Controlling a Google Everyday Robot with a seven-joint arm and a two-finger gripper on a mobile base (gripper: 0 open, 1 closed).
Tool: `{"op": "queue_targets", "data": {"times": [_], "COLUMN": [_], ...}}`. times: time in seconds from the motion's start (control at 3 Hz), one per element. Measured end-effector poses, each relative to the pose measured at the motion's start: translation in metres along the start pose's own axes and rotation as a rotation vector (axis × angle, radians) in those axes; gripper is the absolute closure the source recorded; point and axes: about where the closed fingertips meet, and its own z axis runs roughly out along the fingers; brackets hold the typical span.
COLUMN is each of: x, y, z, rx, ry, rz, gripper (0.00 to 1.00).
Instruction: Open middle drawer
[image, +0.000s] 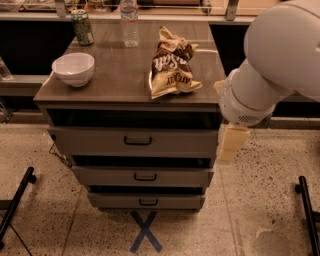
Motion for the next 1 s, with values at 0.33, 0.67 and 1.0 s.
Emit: {"op": "queue_targets", "data": {"times": [0.33,0.67,1.0], "x": [0.002,0.009,0.015], "y": [0.036,0.075,0.113], "z": [0.050,0.080,0.105], "rx": [-0.194,-0.305,-0.352], "ry": [-0.030,-0.040,-0.059], "rz": [-0.022,-0.003,0.021], "gripper": [0.00,0.00,0.00]}}
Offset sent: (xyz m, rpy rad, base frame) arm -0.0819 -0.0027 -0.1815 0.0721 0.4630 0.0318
